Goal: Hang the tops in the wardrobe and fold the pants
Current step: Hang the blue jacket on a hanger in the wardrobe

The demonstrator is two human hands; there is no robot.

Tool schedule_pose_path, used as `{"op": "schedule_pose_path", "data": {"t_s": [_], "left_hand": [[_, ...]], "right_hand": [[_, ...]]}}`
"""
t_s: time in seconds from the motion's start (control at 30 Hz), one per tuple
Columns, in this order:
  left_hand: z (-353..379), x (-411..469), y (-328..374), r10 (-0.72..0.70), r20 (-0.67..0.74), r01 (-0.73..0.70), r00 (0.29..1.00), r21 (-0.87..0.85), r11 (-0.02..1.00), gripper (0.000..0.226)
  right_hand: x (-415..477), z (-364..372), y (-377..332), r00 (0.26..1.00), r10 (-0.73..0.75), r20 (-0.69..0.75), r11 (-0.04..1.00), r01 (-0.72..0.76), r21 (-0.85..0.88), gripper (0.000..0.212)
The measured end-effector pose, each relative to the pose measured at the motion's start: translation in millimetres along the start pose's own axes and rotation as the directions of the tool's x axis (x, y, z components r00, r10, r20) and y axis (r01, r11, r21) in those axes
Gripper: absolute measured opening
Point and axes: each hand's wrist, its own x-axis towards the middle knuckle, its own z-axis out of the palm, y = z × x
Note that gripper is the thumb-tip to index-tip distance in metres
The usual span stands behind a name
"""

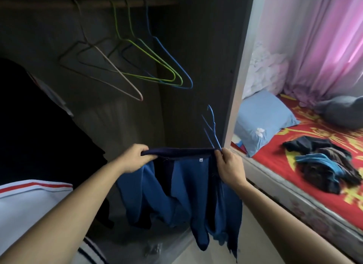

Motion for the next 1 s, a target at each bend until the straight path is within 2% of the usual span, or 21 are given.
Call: {"op": "schedule_pose_path", "data": {"t_s": [0.03,0.1,0.17,0.27,0.4,0.47,0.57,0.7,0.77,0.9,1.0], "left_hand": [[0.4,3.9,6.3,0.017,-0.048,-0.019,0.999,-0.034,0.999,0.033],[-1.8,11.0,17.4,0.062,-0.183,-0.061,0.981,0.014,0.998,0.035],[-2.0,14.0,25.7,0.1,-0.266,-0.064,0.959,0.139,0.988,0.032],[6.6,11.8,32.8,0.101,-0.341,-0.04,0.935,0.184,0.982,0.032],[8.1,11.1,32.4,0.045,-0.429,0.025,0.902,0.157,0.987,0.027],[1.7,9.9,30.6,0.037,-0.459,0.045,0.888,0.167,0.985,0.024],[-10.8,5.4,27.9,0.033,-0.505,0.1,0.863,0.234,0.967,0.017],[-27.8,-4.4,18.7,0.027,-0.574,0.211,0.818,0.344,0.915,0.008],[-34.9,-9.5,10.5,-0.004,-0.611,0.249,0.791,0.317,0.915,0.007],[-43.9,-19.4,0.3,-0.113,-0.649,0.308,0.752,0.195,0.931,0.009],[-42.5,-25.2,0.0,-0.116,-0.643,0.294,0.757,0.178,0.939,0.01]], "right_hand": [[-3.7,-1.1,0.2,1.0,0.018,0.012,0.999,-0.019,0.036,0.025],[-11.0,-3.8,-0.2,0.999,0.032,0.002,0.993,-0.032,0.111,0.024],[-19.7,-6.4,0.6,0.999,0.003,-0.049,0.987,0.005,0.16,0.037],[-37.1,-10.6,4.2,0.99,-0.088,-0.107,0.973,0.109,0.205,0.048],[-52.6,-2.6,16.1,0.99,-0.142,-0.018,0.966,0.142,0.216,0.031],[-57.5,2.1,15.5,0.983,-0.183,0.011,0.964,0.177,0.2,0.031],[-66.1,2.1,5.3,0.966,-0.254,0.038,0.948,0.242,0.207,0.03],[-76.1,2.7,8.6,0.951,-0.31,-0.006,0.923,0.302,0.238,0.023],[-80.1,3.9,16.4,0.941,-0.339,0.002,0.919,0.33,0.217,0.024],[-89.5,6.5,27.9,0.9,-0.417,0.128,0.905,0.397,0.155,0.029],[-95.9,9.4,23.9,0.874,-0.444,0.199,0.896,0.429,0.114,0.031]]}}
